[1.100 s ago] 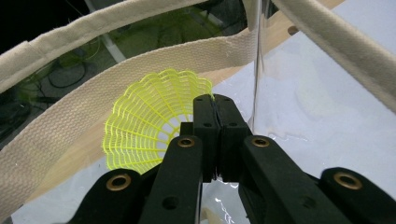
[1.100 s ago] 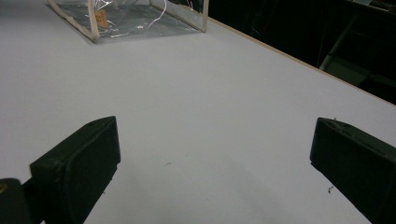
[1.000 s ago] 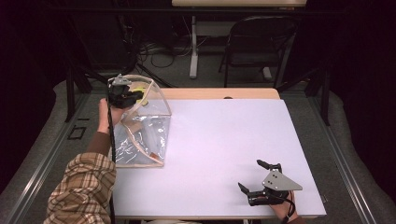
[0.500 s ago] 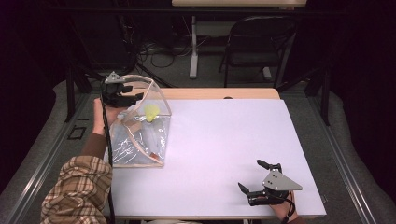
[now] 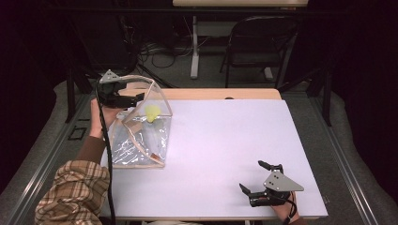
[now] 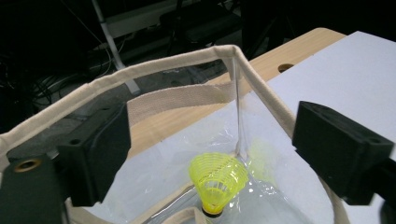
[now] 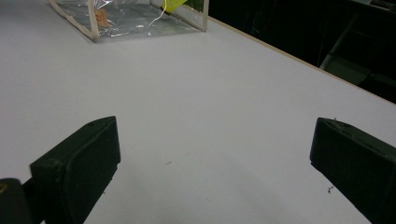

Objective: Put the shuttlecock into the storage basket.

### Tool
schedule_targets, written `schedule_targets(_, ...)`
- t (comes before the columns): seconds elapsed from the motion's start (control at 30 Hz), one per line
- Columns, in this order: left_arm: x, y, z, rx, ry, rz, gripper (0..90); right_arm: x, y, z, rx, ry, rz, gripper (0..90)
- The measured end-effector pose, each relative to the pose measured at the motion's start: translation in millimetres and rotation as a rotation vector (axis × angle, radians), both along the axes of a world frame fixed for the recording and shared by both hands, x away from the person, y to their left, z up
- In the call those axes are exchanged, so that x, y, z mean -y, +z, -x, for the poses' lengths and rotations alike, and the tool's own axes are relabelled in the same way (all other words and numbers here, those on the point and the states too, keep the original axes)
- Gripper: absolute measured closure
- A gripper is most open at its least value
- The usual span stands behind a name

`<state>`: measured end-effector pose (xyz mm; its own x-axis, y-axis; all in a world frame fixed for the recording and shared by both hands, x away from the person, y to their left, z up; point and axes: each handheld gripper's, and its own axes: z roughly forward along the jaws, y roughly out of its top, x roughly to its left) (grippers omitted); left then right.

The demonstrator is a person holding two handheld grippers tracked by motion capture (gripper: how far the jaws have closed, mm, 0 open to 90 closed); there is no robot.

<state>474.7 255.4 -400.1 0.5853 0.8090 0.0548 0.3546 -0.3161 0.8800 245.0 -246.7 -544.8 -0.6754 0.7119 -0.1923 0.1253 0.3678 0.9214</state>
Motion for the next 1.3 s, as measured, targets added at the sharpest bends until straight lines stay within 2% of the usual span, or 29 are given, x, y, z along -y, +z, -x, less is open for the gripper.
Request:
schedule_targets(0.3, 3.3, 9.0, 17.8, 0.027, 0.000, 0.014, 0.3, 0.6, -0.3, 0.1, -0.001, -0.001, -0.004, 1.3)
schedule_targets(0.63, 8.9, 11.7, 41.4, 0.063, -0.013, 0.034, 0.0, 1.8, -0.9, -0.4, -0.004, 0.000, -0.008, 1.3)
schedule_targets(0.9, 18.7, 6.9, 59.9, 0.079, -0.042, 0.024, 0.0, 1.8, -0.6, 0.3, -0.006, 0.001, -0.010, 1.3)
schedule_targets(1.3, 27.6, 3.8, 82.4, 0.109, -0.054, 0.013, 0.0, -1.1, 0.4, 3.1, -0.004, 0.005, 0.002, 1.3)
